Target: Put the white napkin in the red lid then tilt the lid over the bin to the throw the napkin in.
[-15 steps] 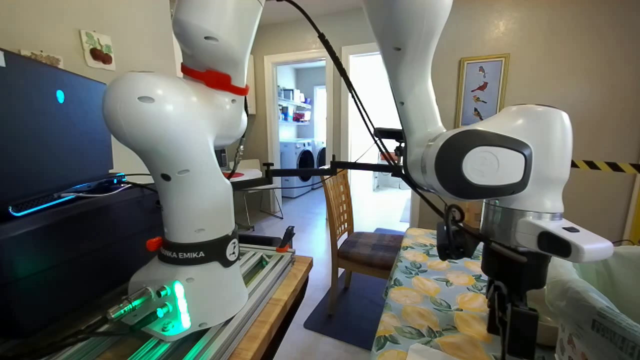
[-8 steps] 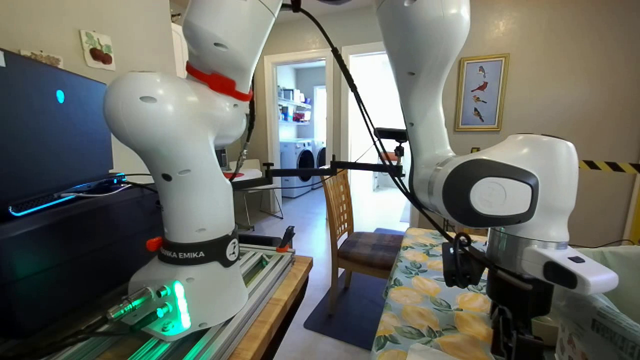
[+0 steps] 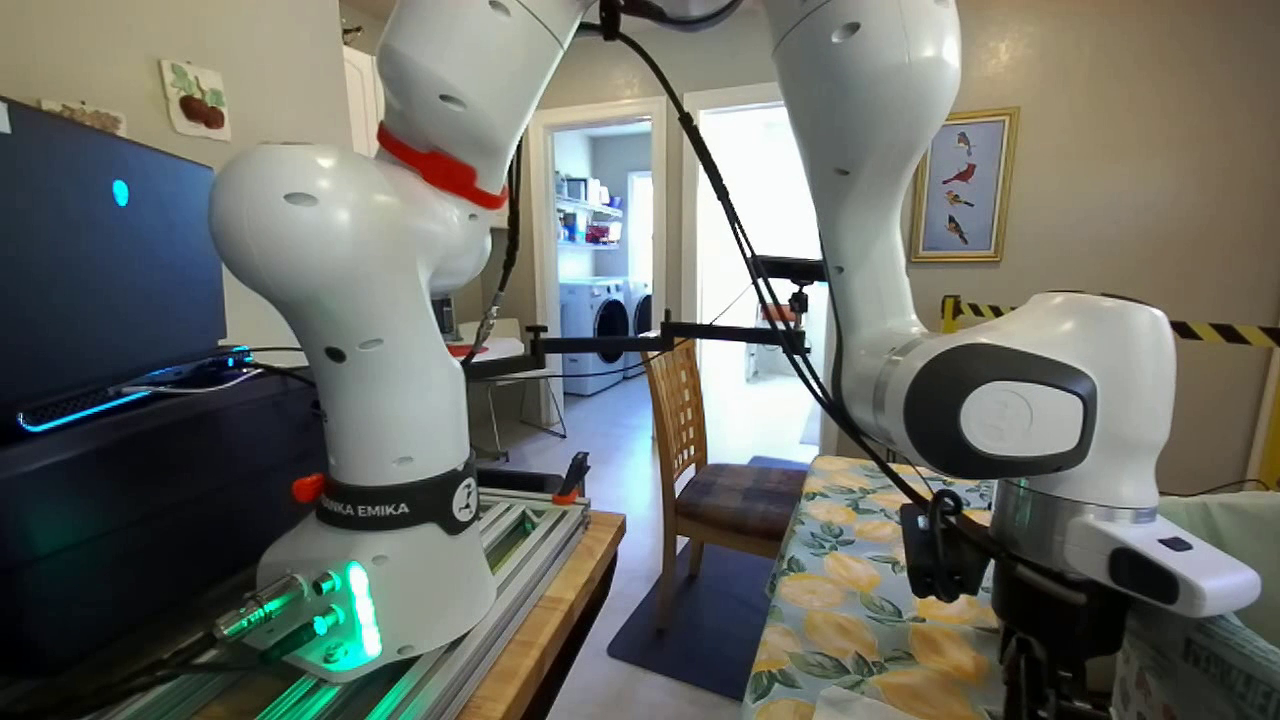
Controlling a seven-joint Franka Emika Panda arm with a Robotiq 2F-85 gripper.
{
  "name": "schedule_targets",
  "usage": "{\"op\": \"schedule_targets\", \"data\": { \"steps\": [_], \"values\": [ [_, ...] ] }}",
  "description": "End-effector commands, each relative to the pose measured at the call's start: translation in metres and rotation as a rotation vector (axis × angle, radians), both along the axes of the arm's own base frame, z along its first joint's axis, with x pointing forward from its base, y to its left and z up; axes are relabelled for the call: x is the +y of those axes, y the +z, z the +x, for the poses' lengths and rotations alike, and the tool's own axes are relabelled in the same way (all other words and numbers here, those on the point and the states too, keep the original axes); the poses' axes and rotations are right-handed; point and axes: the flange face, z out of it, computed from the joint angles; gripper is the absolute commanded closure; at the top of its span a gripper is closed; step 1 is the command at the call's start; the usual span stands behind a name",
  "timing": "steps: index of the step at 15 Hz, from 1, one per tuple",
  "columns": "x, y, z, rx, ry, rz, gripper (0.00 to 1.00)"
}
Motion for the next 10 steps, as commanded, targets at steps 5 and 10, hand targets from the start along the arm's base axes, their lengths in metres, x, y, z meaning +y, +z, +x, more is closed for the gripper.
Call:
{"op": "schedule_targets", "data": {
  "steps": [5,10],
  "values": [
    [0.006,-0.005,0.006,-0.009,-0.006,0.002,0.21],
    [0.022,0.008,-0.008,0.032,-0.118,0.042,0.0]
  ]
}}
